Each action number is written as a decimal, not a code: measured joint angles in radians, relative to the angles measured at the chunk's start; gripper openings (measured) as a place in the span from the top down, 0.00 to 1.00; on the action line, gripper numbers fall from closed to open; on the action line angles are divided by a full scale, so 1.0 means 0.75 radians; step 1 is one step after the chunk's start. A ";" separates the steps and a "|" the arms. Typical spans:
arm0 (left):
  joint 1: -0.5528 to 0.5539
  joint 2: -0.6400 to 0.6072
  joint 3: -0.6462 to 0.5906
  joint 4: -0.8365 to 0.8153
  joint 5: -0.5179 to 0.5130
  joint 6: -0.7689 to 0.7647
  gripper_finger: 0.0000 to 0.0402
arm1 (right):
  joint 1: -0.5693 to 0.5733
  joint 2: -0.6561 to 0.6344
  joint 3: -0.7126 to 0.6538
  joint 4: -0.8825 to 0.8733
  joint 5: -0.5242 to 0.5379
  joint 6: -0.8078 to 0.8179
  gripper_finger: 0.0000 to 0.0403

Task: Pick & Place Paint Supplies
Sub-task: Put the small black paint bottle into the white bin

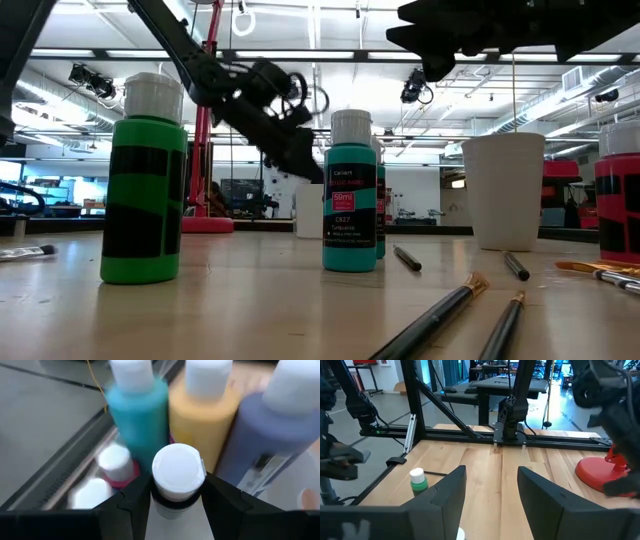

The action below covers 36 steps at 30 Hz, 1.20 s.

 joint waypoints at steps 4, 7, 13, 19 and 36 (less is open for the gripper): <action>0.007 0.059 -0.002 0.022 -0.027 0.001 0.59 | 0.000 0.000 0.000 0.013 0.000 0.003 0.56; 0.024 0.090 0.008 0.025 -0.016 -0.010 0.59 | 0.000 0.000 0.000 0.024 0.000 0.002 0.56; 0.052 0.139 0.070 0.019 0.003 0.020 0.57 | 0.000 0.000 -0.001 0.044 0.009 -0.019 0.56; 0.063 0.183 0.110 0.029 0.094 0.032 0.57 | 0.000 0.000 -0.001 0.049 0.010 -0.037 0.56; 0.055 0.185 0.108 0.016 0.107 0.080 0.52 | 0.000 0.000 0.000 0.048 0.009 -0.040 0.56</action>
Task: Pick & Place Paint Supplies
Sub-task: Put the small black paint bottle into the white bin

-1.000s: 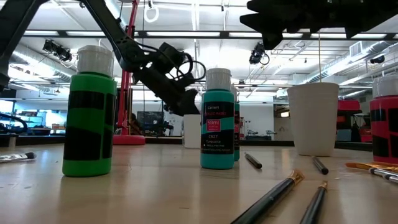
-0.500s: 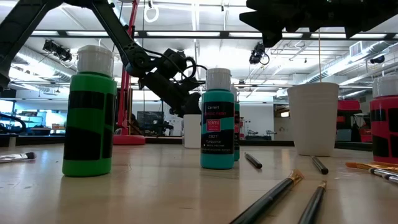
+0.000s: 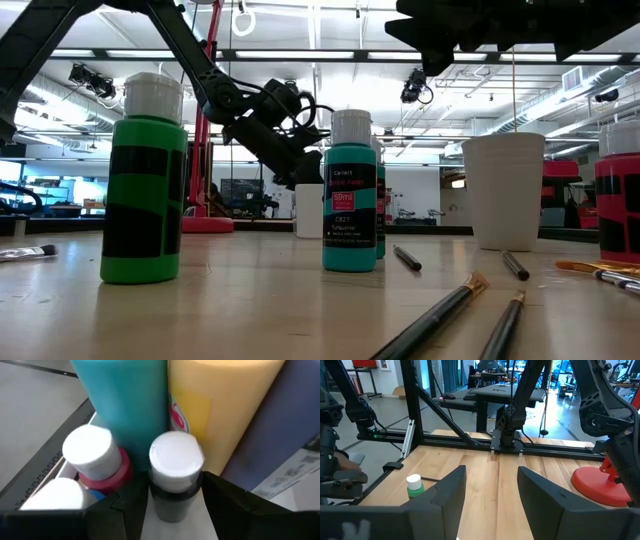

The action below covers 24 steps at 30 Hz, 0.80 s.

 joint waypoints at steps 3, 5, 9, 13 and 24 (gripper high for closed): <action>-0.004 0.000 0.000 -0.003 0.022 0.049 0.52 | 0.000 0.000 0.000 0.000 0.000 0.000 0.56; -0.009 0.000 0.000 0.002 0.012 0.059 0.52 | 0.000 0.000 0.000 0.000 0.000 0.000 0.56; -0.012 0.000 0.000 0.002 -0.007 0.039 0.51 | 0.000 0.000 0.000 0.000 0.000 0.000 0.56; -0.012 -0.005 0.000 -0.002 0.015 0.015 0.51 | 0.000 0.000 0.000 0.000 0.000 0.000 0.56; -0.013 -0.163 0.000 -0.029 -0.002 0.026 0.51 | 0.000 0.000 0.000 0.000 0.000 -0.001 0.56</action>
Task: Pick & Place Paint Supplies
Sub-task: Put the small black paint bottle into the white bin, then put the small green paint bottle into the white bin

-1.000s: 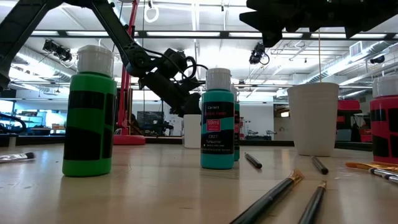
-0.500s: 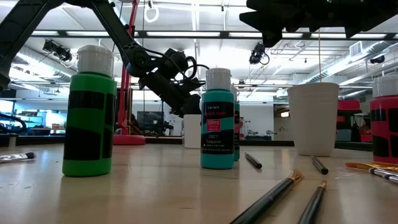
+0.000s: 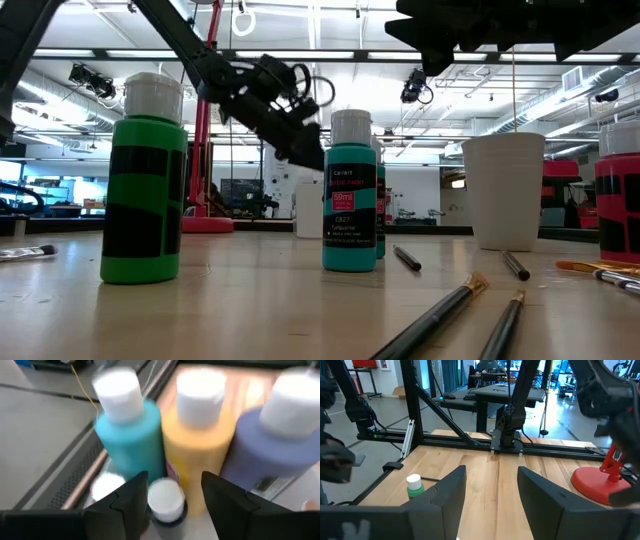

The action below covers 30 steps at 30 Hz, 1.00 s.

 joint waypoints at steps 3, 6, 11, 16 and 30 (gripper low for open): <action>-0.020 -0.105 0.000 -0.086 0.052 0.013 0.51 | 0.000 0.000 0.000 0.000 0.000 -0.001 0.56; -0.066 -0.242 0.001 -0.241 0.112 0.036 0.52 | 0.000 0.000 0.000 0.000 0.000 -0.001 0.56; -0.196 -0.474 0.001 -0.546 0.203 -0.008 0.53 | 0.000 0.000 0.000 0.000 0.000 -0.001 0.56; -0.393 -0.619 0.001 -0.762 0.494 -0.129 0.53 | 0.000 0.000 0.000 -0.001 0.000 0.017 0.56; -1.118 -0.561 -0.176 -0.562 0.143 -0.043 0.53 | 0.000 0.000 0.000 -0.001 -0.004 0.036 0.56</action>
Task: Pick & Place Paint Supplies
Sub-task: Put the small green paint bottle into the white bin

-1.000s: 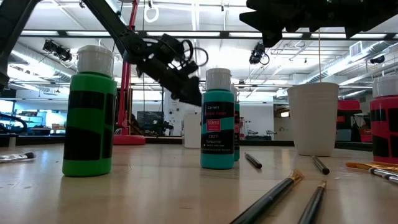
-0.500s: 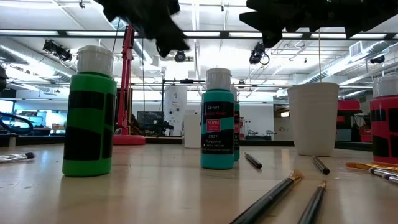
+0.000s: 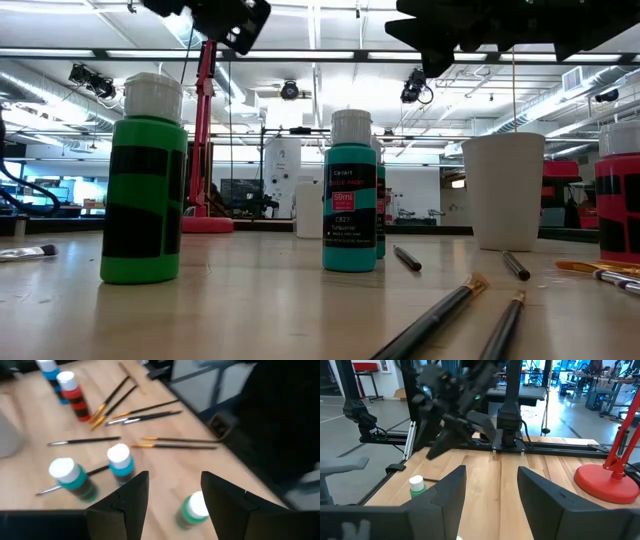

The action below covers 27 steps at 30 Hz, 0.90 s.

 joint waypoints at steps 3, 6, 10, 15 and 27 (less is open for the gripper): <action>-0.082 0.036 -0.076 0.125 -0.132 -0.028 0.53 | 0.000 0.000 0.000 -0.009 0.000 0.000 0.56; -0.119 0.072 -0.148 0.272 -0.069 -0.069 0.53 | 0.000 0.000 0.000 -0.011 0.002 0.003 0.56; -0.129 0.095 -0.273 0.481 0.027 -0.118 0.53 | 0.000 0.001 0.000 -0.006 0.002 0.004 0.56; -0.129 0.093 -0.392 0.700 0.022 -0.195 0.53 | 0.000 0.001 0.000 -0.011 0.004 0.027 0.56; -0.132 0.116 -0.472 0.948 0.035 -0.159 0.53 | 0.000 0.001 0.000 -0.030 0.004 0.043 0.56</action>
